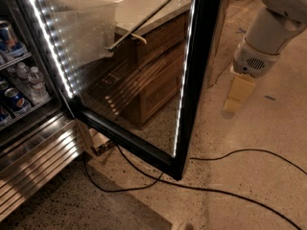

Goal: Close right fridge door

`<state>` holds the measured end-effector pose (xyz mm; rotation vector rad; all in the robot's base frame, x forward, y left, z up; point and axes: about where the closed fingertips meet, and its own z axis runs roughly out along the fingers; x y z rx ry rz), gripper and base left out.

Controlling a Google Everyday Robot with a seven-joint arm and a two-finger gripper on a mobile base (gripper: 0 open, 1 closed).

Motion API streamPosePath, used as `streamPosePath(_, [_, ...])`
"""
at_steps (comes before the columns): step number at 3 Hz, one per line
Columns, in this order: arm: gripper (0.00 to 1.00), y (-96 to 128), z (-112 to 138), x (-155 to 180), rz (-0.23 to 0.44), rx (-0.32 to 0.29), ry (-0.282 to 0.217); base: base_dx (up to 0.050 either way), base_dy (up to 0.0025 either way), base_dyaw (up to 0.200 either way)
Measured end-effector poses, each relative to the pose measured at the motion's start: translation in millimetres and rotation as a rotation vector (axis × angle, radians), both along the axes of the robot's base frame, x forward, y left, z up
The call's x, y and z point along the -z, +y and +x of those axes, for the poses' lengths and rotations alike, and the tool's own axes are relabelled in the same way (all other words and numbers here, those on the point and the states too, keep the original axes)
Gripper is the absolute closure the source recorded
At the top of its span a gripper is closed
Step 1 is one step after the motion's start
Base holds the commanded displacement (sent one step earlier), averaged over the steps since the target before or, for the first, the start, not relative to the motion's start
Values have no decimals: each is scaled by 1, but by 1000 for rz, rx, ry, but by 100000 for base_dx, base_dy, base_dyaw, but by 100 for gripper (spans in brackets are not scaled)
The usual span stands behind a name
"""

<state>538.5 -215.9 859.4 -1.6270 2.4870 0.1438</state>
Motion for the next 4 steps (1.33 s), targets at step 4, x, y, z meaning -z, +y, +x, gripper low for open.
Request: streamPosePath(4, [0, 19, 38, -5, -55, 22, 21, 2237, 0, -9])
